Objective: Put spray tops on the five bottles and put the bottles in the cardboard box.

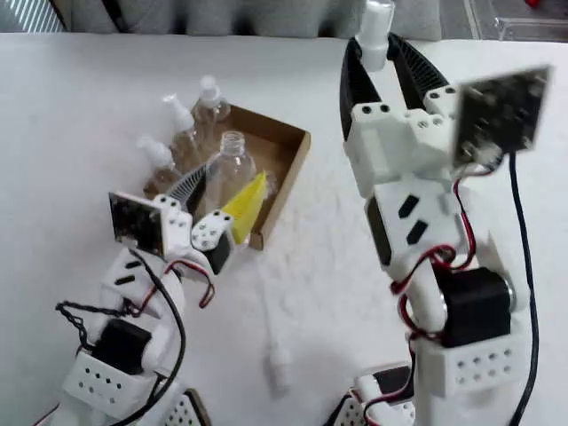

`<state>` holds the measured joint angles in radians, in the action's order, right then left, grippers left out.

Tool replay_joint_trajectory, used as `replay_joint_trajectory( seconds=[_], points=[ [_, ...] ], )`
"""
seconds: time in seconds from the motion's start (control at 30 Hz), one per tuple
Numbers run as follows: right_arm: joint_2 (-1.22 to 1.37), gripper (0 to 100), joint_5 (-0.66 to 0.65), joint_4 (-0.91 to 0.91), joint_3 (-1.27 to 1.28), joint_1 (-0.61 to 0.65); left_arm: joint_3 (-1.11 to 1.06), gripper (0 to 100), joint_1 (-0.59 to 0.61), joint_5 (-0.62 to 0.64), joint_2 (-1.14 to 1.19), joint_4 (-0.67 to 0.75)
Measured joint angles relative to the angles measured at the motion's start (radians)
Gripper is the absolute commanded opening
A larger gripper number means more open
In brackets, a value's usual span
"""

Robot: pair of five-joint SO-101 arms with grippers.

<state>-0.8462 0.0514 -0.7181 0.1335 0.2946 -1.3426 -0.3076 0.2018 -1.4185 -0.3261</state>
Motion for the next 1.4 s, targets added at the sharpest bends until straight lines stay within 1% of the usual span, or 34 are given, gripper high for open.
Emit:
replay_joint_trajectory(
  seconds=[0.07,0.23,0.4,0.53,0.6,0.87,0.97,1.17,1.4],
  points=[
    [-0.018,1.5,0.025,0.055,0.0,0.037,-0.064,2,0.003,0.003,-0.034,0.063],
    [-0.028,1.5,0.034,0.198,0.0,0.118,-0.221,2,0.002,0.006,-0.137,0.18],
    [-0.028,1.4,0.035,0.233,0.0,0.213,-0.348,2,-0.043,0.006,-0.273,0.229],
    [-0.087,1.3,0.117,0.233,0.028,0.232,-0.354,2,-0.08,0.006,-0.376,0.212],
    [-0.132,1.3,0.13,0.252,0.075,0.239,-0.354,2,-0.083,0.006,-0.387,0.198],
    [-0.18,1.3,0.133,0.368,0.287,0.239,-0.354,2,-0.087,0.006,-0.388,0.19],
    [-0.181,1.3,0.133,0.397,0.31,0.244,-0.354,2,-0.087,0.006,-0.388,0.19],
    [-0.135,1.3,0.133,0.456,0.322,0.308,-0.354,2,-0.087,0.006,-0.388,0.19],
    [-0.13,1.4,0.133,0.457,0.345,0.327,-0.354,2,-0.087,0.006,-0.388,0.19]
  ],
)
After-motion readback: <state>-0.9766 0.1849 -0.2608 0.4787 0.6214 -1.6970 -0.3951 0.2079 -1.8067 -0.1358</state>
